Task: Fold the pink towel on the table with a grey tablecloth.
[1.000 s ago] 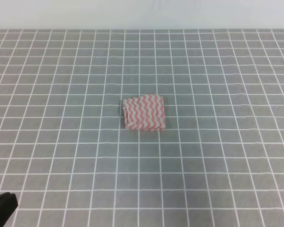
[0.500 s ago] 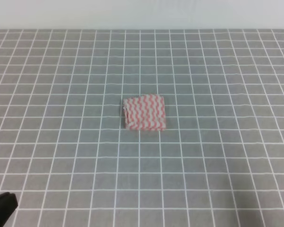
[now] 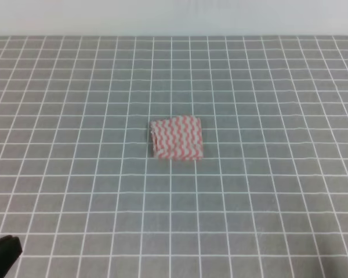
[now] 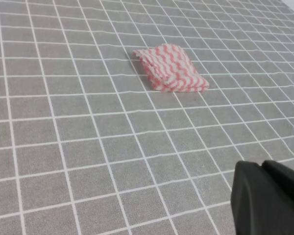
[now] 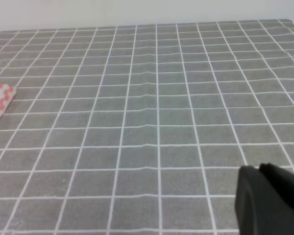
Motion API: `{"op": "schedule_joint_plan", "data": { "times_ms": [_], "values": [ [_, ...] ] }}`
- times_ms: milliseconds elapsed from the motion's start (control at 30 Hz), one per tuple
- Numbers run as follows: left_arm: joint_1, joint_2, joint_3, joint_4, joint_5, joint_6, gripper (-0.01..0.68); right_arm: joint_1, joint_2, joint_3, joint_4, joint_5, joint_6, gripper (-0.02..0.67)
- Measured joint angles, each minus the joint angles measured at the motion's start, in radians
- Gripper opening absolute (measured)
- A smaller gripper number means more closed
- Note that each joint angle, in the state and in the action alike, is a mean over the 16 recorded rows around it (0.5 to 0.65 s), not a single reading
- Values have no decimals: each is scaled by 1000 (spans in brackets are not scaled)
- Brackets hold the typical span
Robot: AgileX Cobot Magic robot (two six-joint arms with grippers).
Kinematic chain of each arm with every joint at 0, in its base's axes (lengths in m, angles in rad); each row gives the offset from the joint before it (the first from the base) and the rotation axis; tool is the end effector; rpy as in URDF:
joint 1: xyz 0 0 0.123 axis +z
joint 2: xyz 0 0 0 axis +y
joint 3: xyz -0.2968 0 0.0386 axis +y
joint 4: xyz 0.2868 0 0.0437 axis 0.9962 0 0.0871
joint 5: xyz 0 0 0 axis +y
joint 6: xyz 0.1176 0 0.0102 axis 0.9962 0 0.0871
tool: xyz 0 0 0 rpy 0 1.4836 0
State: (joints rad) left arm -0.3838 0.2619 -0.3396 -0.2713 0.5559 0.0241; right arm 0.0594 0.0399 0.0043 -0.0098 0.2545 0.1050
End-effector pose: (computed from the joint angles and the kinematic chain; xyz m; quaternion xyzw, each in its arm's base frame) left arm 0.1000 -0.0584 0.2601 0.1122 0.8176 -0.2198 0.5202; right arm 0.1086 0.0062 0.1795 0.0148 0.7776 0.0477 0.6267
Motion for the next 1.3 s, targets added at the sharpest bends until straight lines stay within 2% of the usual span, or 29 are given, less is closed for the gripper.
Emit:
{"op": "schedule_joint_plan", "data": {
  "times_ms": [433, 700, 967, 1300],
  "values": [
    [-1, -5, 1, 29, -9, 0, 0, 0, 2, 5, -2, 27, 0, -17],
    [10, -51, 66, 195, -157, 0, 0, 0, 2, 3, -1, 29, 0, -17],
    [104, -186, 229, 337, -289, -9, 0, 0, -1, 0, -1, 29, 0, -16],
    [212, -291, 348, 328, -246, -7, 0, 0, 0, 4, -1, 30, 0, -16]
  ]
}}
